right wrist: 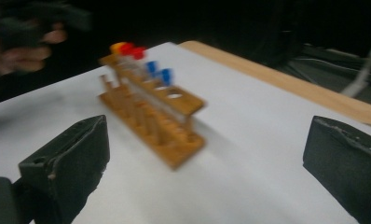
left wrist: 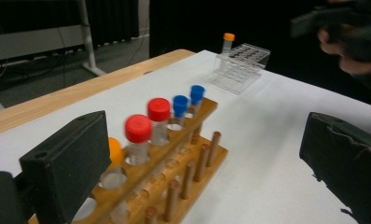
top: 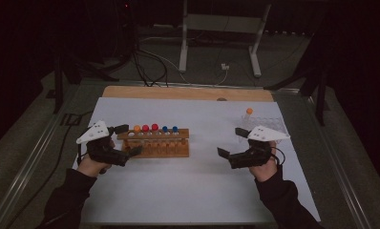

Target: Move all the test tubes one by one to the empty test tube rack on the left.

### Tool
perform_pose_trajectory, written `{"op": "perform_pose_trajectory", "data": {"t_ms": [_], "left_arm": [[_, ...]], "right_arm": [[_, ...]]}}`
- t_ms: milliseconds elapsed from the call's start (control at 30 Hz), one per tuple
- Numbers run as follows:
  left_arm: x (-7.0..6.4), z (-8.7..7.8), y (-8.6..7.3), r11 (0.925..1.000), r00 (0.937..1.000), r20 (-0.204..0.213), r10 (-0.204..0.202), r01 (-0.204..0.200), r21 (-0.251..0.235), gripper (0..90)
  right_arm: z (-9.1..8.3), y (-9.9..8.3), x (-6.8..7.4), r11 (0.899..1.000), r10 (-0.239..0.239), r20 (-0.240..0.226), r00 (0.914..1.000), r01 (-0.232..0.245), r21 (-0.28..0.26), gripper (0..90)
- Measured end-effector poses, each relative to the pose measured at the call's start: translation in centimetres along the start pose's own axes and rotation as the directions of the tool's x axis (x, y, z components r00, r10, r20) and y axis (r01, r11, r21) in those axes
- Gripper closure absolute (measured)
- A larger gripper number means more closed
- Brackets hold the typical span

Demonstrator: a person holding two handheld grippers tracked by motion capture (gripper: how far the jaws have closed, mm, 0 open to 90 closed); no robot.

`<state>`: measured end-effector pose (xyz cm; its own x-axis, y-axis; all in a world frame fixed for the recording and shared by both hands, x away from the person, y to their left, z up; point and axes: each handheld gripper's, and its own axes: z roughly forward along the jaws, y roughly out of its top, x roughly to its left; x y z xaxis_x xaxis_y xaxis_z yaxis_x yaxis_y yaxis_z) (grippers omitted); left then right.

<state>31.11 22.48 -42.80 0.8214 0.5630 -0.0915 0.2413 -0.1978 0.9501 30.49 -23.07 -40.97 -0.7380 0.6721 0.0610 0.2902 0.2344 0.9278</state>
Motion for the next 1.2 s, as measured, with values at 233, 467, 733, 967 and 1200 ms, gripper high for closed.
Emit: {"op": "perform_pose_trajectory", "data": {"t_ms": [233, 467, 733, 967, 1200], "left_arm": [[-0.9, -0.6, -0.3, 0.9998, 0.9998, 0.007, 0.019, -0.019, -0.01, 1.5], [-0.8, -0.8, -0.4, 0.9994, 0.9997, 0.011, 0.02, -0.02, -0.027, 1.6], [-0.8, -0.8, -0.5, 0.9994, 0.9996, -0.001, 0.027, -0.027, -0.023, 1.6], [-0.5, -1.0, -0.7, 0.9996, 1.0, -0.001, 0.004, -0.004, -0.03, 1.6], [-0.5, -0.8, -0.8, 0.9998, 1.0, 0.001, 0.006, -0.006, -0.017, 1.6]], "right_arm": [[-1.0, -0.2, -4.8, 0.997, 0.075, 0.14, 0.9874, -0.074, -0.014, 0.2], [-0.3, -0.8, -8.6, 0.991, 0.122, 0.275, 0.9537, -0.131, 0.013, 0.7], [2.1, -2.3, -11.7, 0.976, 0.157, 0.356, 0.9211, -0.2, 0.088, 9.2], [4.0, -3.1, -13.0, 0.963, 0.135, 0.402, 0.9058, -0.215, 0.162, 28.3], [5.0, -3.2, -13.9, 0.96, 0.152, 0.404, 0.902, -0.232, 0.158, 52.8]]}}
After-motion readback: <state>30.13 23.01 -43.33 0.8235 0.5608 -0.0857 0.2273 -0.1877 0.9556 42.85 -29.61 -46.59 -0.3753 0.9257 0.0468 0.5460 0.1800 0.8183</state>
